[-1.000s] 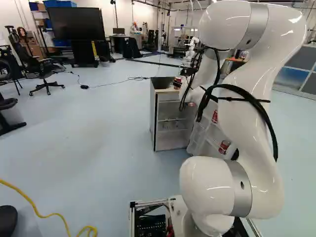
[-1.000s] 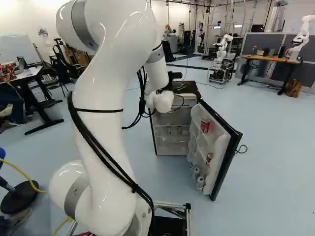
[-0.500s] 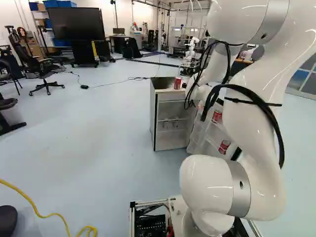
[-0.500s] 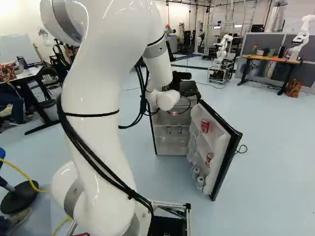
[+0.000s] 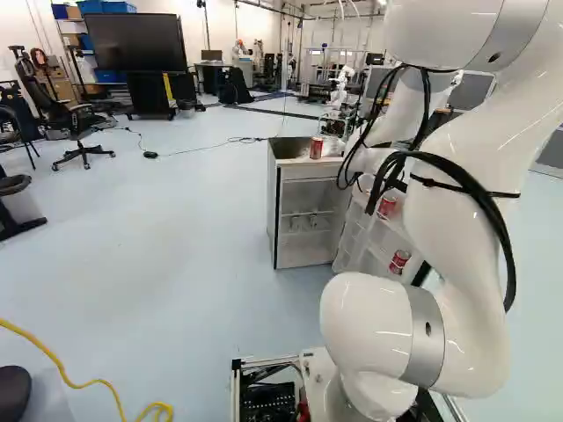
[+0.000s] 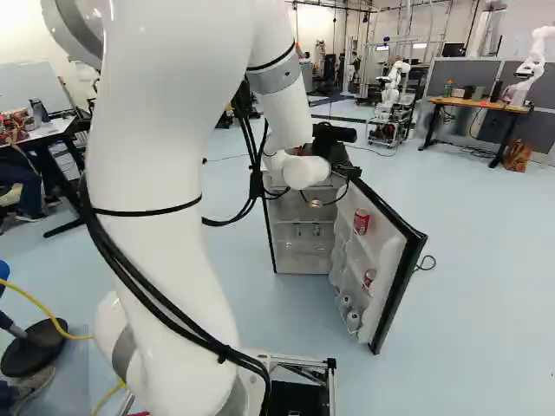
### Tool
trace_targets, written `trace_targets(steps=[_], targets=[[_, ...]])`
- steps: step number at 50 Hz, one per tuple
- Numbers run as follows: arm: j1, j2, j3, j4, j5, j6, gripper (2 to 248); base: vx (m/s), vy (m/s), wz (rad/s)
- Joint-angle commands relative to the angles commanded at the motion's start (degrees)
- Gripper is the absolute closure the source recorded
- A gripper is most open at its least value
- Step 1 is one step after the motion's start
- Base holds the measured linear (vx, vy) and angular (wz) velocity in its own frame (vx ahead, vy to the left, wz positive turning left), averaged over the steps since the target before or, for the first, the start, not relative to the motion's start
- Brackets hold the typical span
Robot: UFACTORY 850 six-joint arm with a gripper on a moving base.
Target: Grab a drink from the fridge
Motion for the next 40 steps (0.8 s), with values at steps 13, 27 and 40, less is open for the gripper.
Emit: trace_targets(steps=[13, 27, 40], targets=[[-2.3, 1.3, -0.3, 2.6, -3.1, 0.0, 3, 0.000, 0.000, 0.000], [-4.6, 2.0, -1.4, 4.7, -7.1, 0.0, 3, 0.000, 0.000, 0.000], [-6.6, 2.3, -3.0, 6.4, -11.8, 0.0, 3, 0.000, 0.000, 0.000]])
